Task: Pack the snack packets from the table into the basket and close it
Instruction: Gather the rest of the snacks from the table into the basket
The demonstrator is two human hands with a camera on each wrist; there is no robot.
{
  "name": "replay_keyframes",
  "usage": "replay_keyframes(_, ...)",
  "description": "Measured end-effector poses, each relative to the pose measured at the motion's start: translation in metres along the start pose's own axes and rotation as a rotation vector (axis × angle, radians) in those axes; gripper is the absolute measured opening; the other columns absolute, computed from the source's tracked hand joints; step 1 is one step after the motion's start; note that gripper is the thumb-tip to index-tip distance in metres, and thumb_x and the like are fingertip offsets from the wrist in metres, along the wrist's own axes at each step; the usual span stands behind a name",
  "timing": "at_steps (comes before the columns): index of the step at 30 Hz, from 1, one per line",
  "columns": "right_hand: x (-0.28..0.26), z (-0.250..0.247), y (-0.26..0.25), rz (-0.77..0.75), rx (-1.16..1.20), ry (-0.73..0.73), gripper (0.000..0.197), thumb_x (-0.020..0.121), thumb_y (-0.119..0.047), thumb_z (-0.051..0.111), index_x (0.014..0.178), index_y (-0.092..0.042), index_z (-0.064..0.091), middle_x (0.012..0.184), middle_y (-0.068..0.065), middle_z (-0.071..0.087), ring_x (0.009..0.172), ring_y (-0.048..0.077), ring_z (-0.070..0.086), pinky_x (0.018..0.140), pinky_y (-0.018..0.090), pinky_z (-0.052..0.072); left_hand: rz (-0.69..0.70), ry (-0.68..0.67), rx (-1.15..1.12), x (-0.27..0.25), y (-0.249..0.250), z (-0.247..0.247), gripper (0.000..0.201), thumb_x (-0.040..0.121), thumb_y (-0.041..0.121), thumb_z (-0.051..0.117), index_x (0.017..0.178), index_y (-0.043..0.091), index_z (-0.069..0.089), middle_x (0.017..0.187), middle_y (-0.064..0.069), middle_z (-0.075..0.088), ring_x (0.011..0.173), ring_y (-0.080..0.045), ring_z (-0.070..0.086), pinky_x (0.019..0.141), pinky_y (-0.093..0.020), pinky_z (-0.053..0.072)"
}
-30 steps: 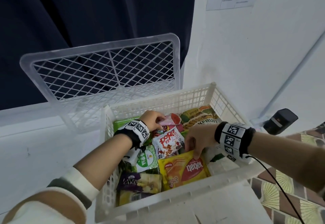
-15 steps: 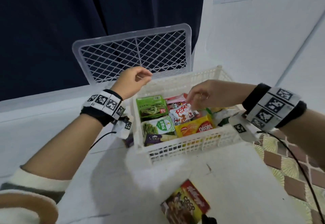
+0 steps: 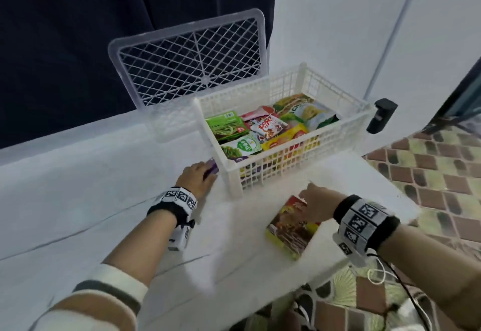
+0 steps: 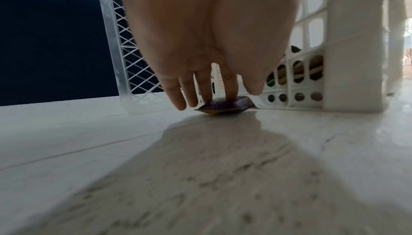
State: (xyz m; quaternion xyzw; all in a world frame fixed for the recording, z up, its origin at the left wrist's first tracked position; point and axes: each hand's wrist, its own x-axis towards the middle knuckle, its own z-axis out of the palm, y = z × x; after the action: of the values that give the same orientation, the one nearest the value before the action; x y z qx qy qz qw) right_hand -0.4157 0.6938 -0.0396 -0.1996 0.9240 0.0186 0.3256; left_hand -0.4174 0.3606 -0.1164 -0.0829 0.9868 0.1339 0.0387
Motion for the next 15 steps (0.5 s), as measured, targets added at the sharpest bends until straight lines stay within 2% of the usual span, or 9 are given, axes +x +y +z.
replay_keyframes(2, -0.006, 0.014, -0.001, 0.045, -0.009, 0.008, 0.105, 0.057, -0.089, 0.05, 0.124, -0.009, 0.054, 0.127, 0.012, 0.046, 0.106, 0.029, 0.055, 0.091, 0.037, 0.049, 0.006, 0.034, 0.015, -0.01, 0.006, -0.006, 0.053, 0.085, 0.059, 0.038, 0.124, 0.027, 0.054, 0.11, -0.005, 0.063, 0.101, -0.03, 0.06, 0.081, -0.034, 0.049)
replay_keyframes(4, -0.01, 0.02, -0.002, 0.069, 0.061, 0.034, 0.095, 0.059, -0.084, 0.057, 0.117, -0.009, 0.057, 0.118, 0.01, 0.05, 0.099, 0.028, 0.055, 0.087, 0.037, 0.049, 0.001, 0.043, 0.016, -0.015, 0.011, -0.006, 0.047, 0.09, 0.051, 0.046, 0.123, 0.019, 0.056, 0.115, -0.01, 0.059, 0.106, -0.032, 0.057, 0.085, -0.036, 0.047)
replay_keyframes(6, -0.014, 0.022, -0.003, 0.081, 0.129, 0.056, 0.091, 0.062, -0.08, 0.061, 0.12, -0.01, 0.053, 0.118, 0.01, 0.052, 0.103, 0.027, 0.051, 0.09, 0.038, 0.047, -0.042, 0.069, -0.006, -0.017, 0.016, -0.006, 0.042, 0.092, 0.043, 0.049, 0.121, 0.013, 0.057, 0.116, -0.016, 0.057, 0.109, -0.035, 0.054, 0.088, -0.038, 0.045)
replay_keyframes(9, -0.02, 0.022, -0.011, 0.061, 0.25, 0.086, 0.088, 0.066, -0.07, 0.068, 0.13, -0.017, 0.041, 0.124, 0.008, 0.053, 0.113, 0.027, 0.045, 0.093, 0.039, 0.043, -0.135, 0.152, -0.173, -0.011, 0.023, -0.011, 0.028, 0.091, 0.029, 0.055, 0.104, 0.005, 0.056, 0.107, -0.023, 0.058, 0.097, -0.039, 0.059, 0.073, -0.036, 0.043)
replay_keyframes(10, -0.021, 0.022, -0.014, 0.055, 0.29, 0.094, 0.089, 0.066, -0.066, 0.071, 0.133, -0.018, 0.038, 0.127, 0.008, 0.053, 0.115, 0.028, 0.047, 0.094, 0.038, 0.043, -0.18, 0.156, -0.238, -0.009, 0.025, -0.015, 0.028, 0.089, 0.026, 0.059, 0.105, 0.004, 0.055, 0.107, -0.023, 0.059, 0.097, -0.039, 0.06, 0.073, -0.037, 0.044)
replay_keyframes(12, -0.019, 0.02, -0.017, 0.051, 0.355, 0.109, 0.094, 0.065, -0.059, 0.077, 0.138, -0.018, 0.034, 0.133, 0.007, 0.051, 0.117, 0.026, 0.049, 0.095, 0.036, 0.043, -0.261, 0.109, -0.329, -0.008, 0.027, -0.021, 0.038, 0.085, 0.025, 0.067, 0.112, 0.002, 0.053, 0.111, -0.021, 0.062, 0.103, -0.038, 0.06, 0.081, -0.038, 0.046)
replay_keyframes(13, -0.018, 0.018, -0.02, 0.049, 0.386, 0.122, 0.095, 0.065, -0.056, 0.079, 0.139, -0.017, 0.034, 0.134, 0.007, 0.049, 0.117, 0.025, 0.05, 0.094, 0.034, 0.043, -0.288, 0.08, -0.345, -0.008, 0.026, -0.023, 0.038, 0.084, 0.027, 0.068, 0.11, 0.002, 0.055, 0.111, -0.02, 0.065, 0.104, -0.037, 0.061, 0.083, -0.037, 0.047)
replay_keyframes(15, -0.016, 0.015, -0.024, 0.064, 0.459, 0.13, 0.093, 0.064, -0.051, 0.082, 0.137, -0.015, 0.037, 0.132, 0.006, 0.05, 0.111, 0.022, 0.052, 0.089, 0.032, 0.047, -0.305, 0.01, -0.333, -0.011, 0.025, -0.027, 0.027, 0.085, 0.032, 0.066, 0.09, 0.006, 0.063, 0.095, -0.019, 0.068, 0.098, -0.034, 0.065, 0.076, -0.033, 0.046)
